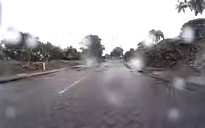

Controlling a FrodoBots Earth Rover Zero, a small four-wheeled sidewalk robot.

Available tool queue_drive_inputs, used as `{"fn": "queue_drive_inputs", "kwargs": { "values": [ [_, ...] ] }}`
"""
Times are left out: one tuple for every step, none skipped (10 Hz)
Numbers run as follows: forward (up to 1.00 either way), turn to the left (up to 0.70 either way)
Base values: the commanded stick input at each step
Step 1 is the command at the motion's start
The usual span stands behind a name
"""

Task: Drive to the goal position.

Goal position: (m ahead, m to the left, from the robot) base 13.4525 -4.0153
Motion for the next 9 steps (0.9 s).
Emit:
{"fn": "queue_drive_inputs", "kwargs": {
  "values": [
    [0.85, 0.0],
    [0.85, 0.0],
    [0.85, 0.0],
    [0.85, 0.0],
    [0.85, 0.0],
    [0.85, 0.0],
    [0.85, 0.0],
    [0.85, 0.0],
    [0.85, 0.0]
  ]
}}
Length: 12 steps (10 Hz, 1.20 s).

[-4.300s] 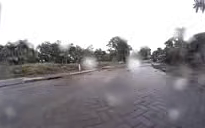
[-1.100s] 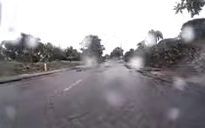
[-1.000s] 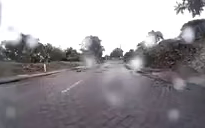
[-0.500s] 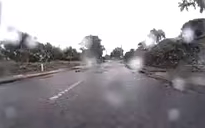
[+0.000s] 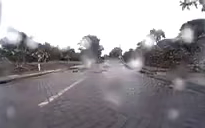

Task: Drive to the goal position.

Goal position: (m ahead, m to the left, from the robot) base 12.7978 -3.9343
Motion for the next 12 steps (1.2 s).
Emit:
{"fn": "queue_drive_inputs", "kwargs": {
  "values": [
    [0.85, 0.0],
    [0.85, 0.0],
    [0.85, 0.0],
    [0.85, 0.0],
    [0.85, 0.0],
    [0.85, 0.0],
    [0.85, 0.0],
    [0.85, 0.0],
    [0.85, 0.0],
    [0.85, 0.0],
    [0.85, 0.0],
    [0.85, 0.0]
  ]
}}
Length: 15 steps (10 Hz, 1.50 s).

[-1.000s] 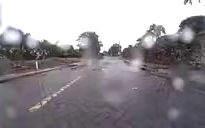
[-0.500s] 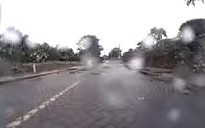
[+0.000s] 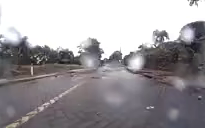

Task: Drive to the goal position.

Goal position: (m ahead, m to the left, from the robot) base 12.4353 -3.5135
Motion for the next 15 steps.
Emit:
{"fn": "queue_drive_inputs", "kwargs": {
  "values": [
    [0.85, 0.0],
    [0.85, 0.0],
    [0.85, 0.0],
    [0.85, 0.0],
    [0.85, 0.0],
    [0.85, 0.0],
    [0.85, 0.0],
    [0.85, 0.0],
    [0.85, 0.0],
    [0.85, 0.0],
    [0.85, 0.0],
    [0.85, 0.0],
    [0.85, 0.0],
    [0.85, 0.0],
    [0.85, 0.0]
  ]
}}
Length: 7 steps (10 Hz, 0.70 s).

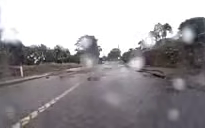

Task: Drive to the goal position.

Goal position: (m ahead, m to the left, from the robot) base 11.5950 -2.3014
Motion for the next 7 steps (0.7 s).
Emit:
{"fn": "queue_drive_inputs", "kwargs": {
  "values": [
    [0.85, 0.0],
    [0.85, 0.0],
    [0.85, 0.0],
    [0.85, 0.0],
    [0.85, 0.0],
    [0.85, 0.0],
    [0.85, 0.0]
  ]
}}
